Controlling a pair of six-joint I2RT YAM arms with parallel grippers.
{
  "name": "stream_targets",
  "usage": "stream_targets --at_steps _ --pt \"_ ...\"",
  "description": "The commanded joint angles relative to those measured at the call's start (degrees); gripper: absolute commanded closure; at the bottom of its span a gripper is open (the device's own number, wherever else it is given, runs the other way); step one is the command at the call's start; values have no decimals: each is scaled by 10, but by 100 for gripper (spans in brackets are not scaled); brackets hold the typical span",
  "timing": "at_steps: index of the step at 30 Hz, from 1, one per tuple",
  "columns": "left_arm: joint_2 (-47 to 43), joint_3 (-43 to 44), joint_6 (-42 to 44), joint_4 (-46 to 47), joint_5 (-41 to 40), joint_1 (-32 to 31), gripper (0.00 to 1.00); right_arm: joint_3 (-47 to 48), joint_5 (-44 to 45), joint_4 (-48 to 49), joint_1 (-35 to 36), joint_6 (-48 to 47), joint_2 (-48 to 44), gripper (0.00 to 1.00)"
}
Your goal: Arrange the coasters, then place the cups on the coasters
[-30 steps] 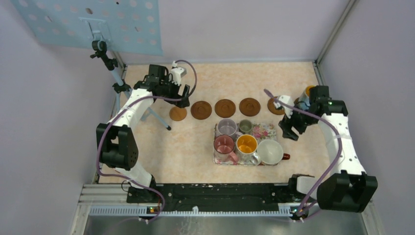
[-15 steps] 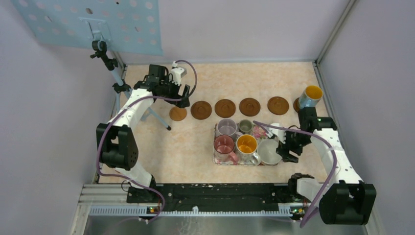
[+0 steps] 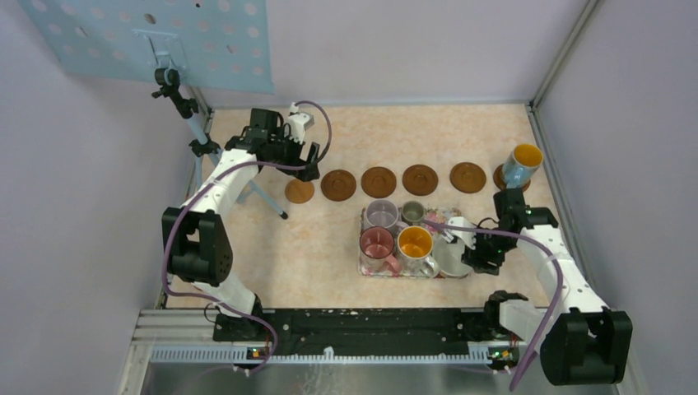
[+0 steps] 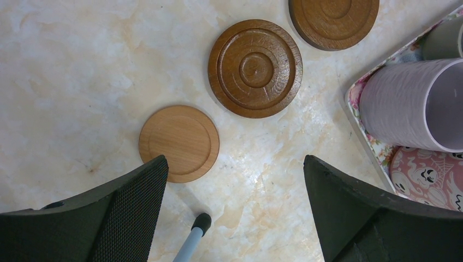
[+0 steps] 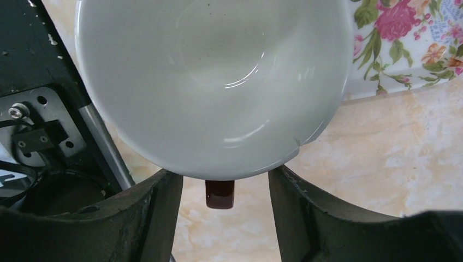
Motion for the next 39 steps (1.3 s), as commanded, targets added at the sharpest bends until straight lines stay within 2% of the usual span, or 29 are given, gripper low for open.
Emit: stream_targets --at_steps 1,6,9,12,15,18,25,36,39 --pt "3 1 -3 19 8 1 1 -23 -22 63 5 5 -17 43" --pt "6 1 3 18 7 1 1 -41 -29 92 5 12 -25 48" --pt "8 2 5 17 7 1 1 -42 -30 91 5 16 -24 55" --pt "11 3 5 18 8 1 1 -40 -27 88 5 23 -26 69" --pt "13 3 5 19 9 1 1 -30 -22 82 5 36 -28 88" --pt "14 1 5 21 9 1 1 -11 -29 67 5 43 -38 100" --pt "18 4 5 24 12 1 1 19 -24 52 5 60 -81 100" --pt "19 4 7 26 12 2 1 65 -22 112 0 197 -95 100" --pt "18 6 7 27 11 2 1 74 -16 161 -8 257 -94 100"
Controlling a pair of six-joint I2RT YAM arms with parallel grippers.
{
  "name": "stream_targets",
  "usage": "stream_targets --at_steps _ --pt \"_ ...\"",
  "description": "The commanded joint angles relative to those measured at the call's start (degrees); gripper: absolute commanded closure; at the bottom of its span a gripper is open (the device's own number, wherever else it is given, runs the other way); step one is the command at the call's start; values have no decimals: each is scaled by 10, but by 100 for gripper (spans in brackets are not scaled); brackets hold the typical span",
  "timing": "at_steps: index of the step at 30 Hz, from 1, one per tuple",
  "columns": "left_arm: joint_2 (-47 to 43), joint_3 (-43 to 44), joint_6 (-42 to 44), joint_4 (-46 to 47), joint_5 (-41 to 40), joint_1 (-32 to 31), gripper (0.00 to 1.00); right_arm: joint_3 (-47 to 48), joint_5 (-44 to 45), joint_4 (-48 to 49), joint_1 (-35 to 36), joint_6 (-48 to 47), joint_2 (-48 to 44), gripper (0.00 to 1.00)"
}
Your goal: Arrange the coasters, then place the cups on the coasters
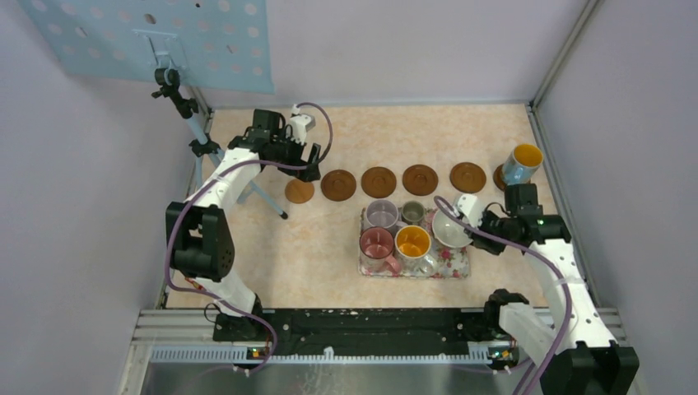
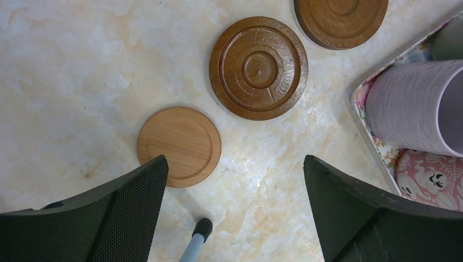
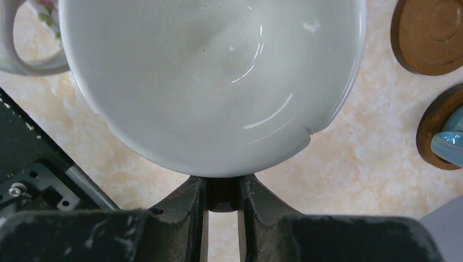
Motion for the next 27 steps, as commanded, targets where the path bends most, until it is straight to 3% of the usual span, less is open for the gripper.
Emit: stream_targets --at_steps 1,6,9,17,27 --pt "-1 7 6 19 12 2 1 51 -18 116 -8 120 -11 100" --pt "1 15 -2 19 8 2 1 93 72 260 -8 351 63 100" --pt "0 19 -12 21 8 2 1 138 135 276 -8 463 126 100" --pt "-6 16 -25 30 4 2 1 187 301 300 -8 609 230 100" --pt "-18 2 -28 34 -1 2 1 172 283 341 -8 677 280 100"
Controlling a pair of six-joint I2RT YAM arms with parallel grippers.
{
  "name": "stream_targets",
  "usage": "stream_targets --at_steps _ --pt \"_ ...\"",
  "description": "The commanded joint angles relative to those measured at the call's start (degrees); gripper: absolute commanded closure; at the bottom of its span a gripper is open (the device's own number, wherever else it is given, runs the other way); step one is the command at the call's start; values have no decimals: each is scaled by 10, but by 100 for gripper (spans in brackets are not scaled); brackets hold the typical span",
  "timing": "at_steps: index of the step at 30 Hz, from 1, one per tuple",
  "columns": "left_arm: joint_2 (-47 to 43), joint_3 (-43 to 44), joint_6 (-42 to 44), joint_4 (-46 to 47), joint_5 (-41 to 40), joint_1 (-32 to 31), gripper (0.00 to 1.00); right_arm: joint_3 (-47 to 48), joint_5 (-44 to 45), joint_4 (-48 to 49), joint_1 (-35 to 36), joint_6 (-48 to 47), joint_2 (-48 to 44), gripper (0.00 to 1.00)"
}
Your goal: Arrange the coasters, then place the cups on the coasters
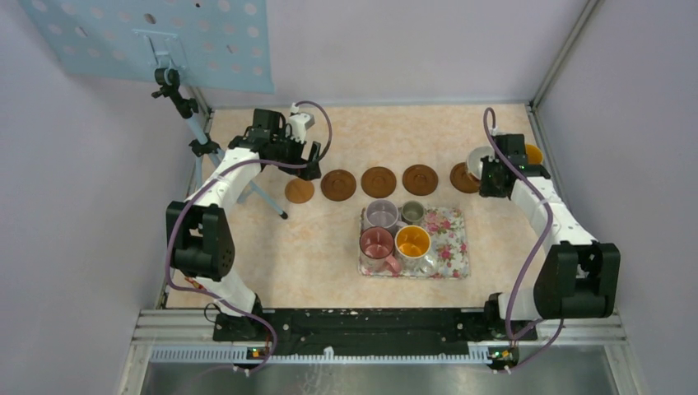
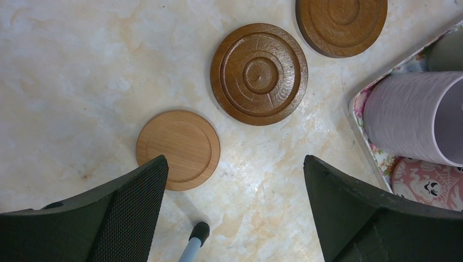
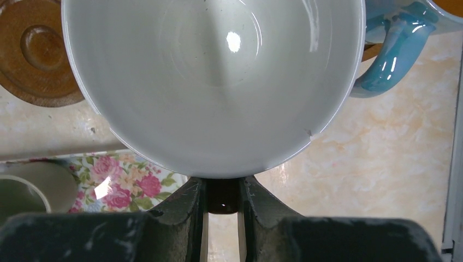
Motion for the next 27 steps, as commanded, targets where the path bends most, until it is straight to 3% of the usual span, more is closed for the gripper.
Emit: stream_targets --at_steps 1,27 --pt "-20 2 -8 23 1 2 1 22 9 102 -1 40 2 100" --pt "-12 5 -18 18 6 2 1 53 -15 145 -1 16 113 100"
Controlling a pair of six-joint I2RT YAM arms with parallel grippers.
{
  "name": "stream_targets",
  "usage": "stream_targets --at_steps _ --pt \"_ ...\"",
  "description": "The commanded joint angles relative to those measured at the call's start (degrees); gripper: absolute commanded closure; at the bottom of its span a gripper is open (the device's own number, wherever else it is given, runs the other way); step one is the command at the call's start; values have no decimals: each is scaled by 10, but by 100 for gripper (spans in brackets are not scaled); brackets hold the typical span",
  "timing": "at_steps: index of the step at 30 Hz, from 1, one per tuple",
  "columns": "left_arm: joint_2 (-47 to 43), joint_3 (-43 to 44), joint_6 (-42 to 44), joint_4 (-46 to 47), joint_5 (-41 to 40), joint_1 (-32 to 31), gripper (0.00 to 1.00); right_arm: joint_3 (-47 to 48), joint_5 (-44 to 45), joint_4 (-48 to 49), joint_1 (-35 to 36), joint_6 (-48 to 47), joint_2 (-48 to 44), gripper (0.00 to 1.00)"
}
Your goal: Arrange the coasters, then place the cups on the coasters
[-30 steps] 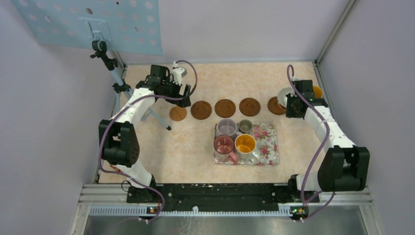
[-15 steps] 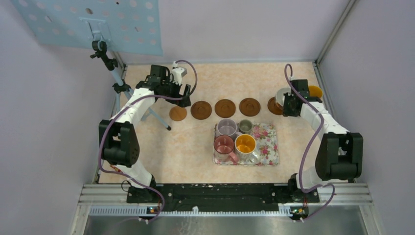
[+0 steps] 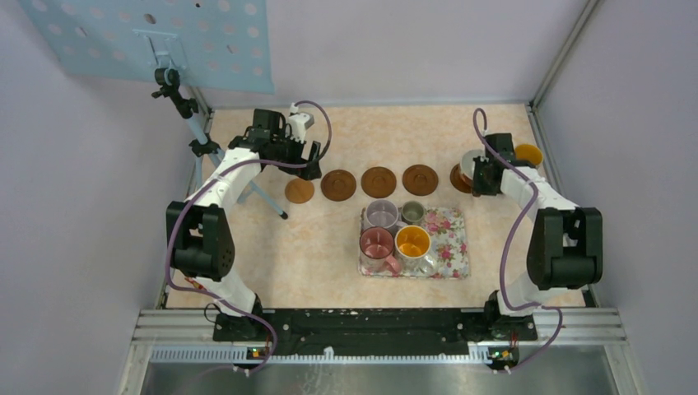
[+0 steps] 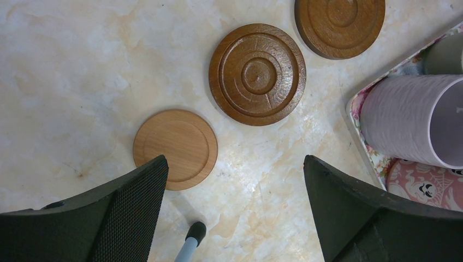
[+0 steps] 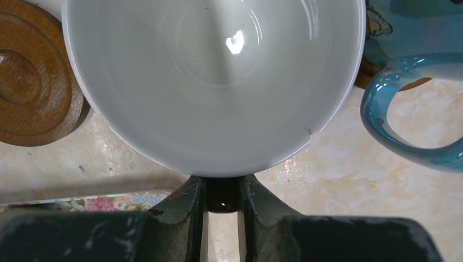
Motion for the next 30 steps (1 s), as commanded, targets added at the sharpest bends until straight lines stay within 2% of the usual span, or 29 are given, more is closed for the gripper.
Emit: stream_targets --at_steps 1,10,19,30 --pt "-13 5 -8 16 5 2 1 49 -6 68 -1 -8 1 100" --pt "-14 5 -9 15 3 2 1 63 2 62 -1 -2 19 100" --pt "-12 6 -13 12 5 2 1 79 -17 7 0 82 20 100" --pt "-8 6 -22 14 8 2 1 60 34 -19 23 166 -3 100"
